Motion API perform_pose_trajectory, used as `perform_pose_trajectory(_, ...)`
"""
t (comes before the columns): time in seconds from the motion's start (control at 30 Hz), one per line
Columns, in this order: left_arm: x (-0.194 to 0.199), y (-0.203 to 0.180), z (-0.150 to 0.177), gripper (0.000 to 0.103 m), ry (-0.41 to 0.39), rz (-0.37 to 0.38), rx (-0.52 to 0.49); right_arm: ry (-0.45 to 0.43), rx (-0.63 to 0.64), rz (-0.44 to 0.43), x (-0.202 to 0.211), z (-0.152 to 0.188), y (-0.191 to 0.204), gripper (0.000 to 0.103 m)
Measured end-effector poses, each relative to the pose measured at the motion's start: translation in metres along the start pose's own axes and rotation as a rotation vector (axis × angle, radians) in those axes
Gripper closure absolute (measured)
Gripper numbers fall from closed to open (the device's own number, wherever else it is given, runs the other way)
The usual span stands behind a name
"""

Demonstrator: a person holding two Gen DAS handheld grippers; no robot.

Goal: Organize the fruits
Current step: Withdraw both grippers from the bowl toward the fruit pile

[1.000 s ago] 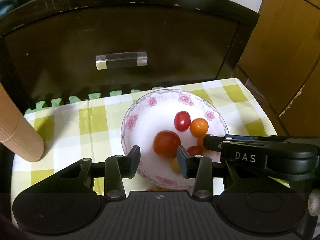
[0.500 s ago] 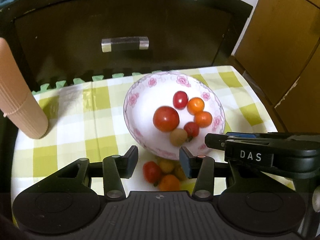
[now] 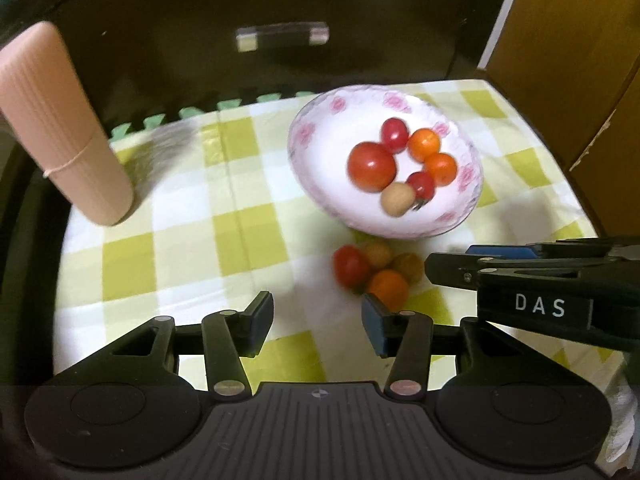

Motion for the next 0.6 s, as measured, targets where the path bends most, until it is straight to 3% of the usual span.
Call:
perform_pose_trajectory(0.23,-0.004,0.022,0.003,0.045,0.038,0.009,0.089,0.069,-0.013,-0.011,-0.018,0.008,0.007,0.071)
perform_pose_trajectory(0.6,-0.004,0.032,-0.003,0.043,0.029,0.021,0.137,0.122,-0.041,-0.036,-0.048,0.01,0.012,0.071)
Point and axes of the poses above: each gripper's, at about its wrist camera, not at the fingertips, and x roughly against the way its jaws point, y to its left, z to its underside, the point moved 7 cm from there along -x, roughly the way its jaws point, and after that the axes turned 11 degrees about -z, right-handed, at the moved point
